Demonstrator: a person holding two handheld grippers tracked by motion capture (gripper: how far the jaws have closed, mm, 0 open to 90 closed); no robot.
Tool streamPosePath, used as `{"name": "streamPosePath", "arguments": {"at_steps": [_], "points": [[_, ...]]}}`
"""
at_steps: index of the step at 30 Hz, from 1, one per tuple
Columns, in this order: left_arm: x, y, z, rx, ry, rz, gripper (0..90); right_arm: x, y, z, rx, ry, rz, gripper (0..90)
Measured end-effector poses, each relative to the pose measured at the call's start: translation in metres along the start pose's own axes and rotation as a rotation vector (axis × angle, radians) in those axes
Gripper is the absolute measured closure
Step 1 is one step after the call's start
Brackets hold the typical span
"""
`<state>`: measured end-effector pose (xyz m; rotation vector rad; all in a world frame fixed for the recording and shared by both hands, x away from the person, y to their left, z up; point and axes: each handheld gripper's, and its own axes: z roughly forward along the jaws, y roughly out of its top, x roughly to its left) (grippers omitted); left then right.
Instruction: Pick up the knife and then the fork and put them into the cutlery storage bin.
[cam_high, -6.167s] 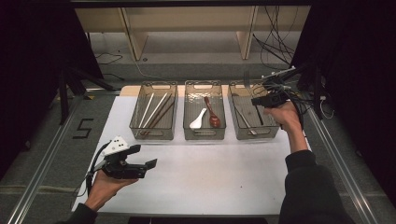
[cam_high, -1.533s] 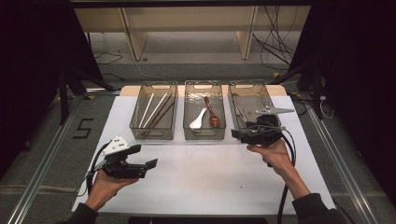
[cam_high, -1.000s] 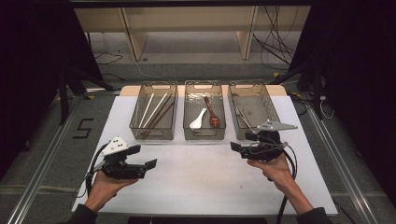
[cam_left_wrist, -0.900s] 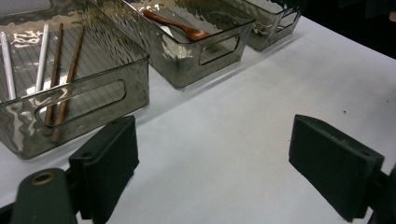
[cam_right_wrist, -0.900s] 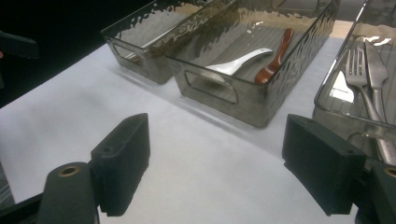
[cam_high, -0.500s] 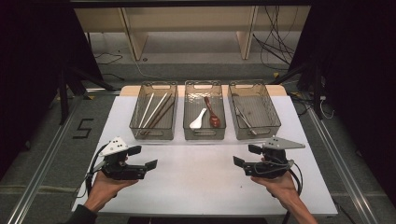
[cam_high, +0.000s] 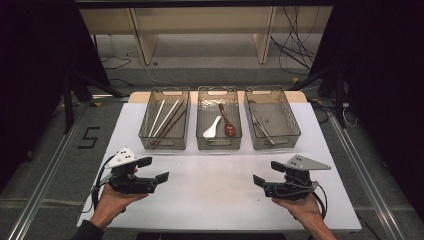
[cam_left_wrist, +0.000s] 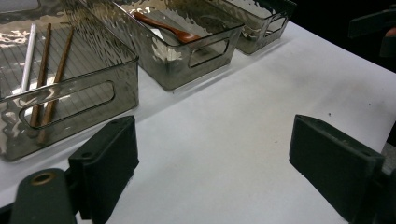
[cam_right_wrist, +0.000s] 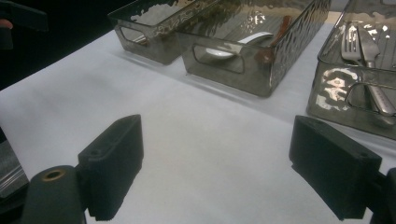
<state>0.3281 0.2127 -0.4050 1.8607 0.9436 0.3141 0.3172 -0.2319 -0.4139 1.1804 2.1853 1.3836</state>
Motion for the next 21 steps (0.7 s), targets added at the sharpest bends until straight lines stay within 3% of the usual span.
{"name": "streamPosePath", "arguments": {"at_steps": [21], "points": [[-0.0004,0.0003,0.0016,0.005,-0.002,0.002,14.7,-0.0007,-0.0001,-0.0006,-0.007,-0.017,-0.005,18.1]]}}
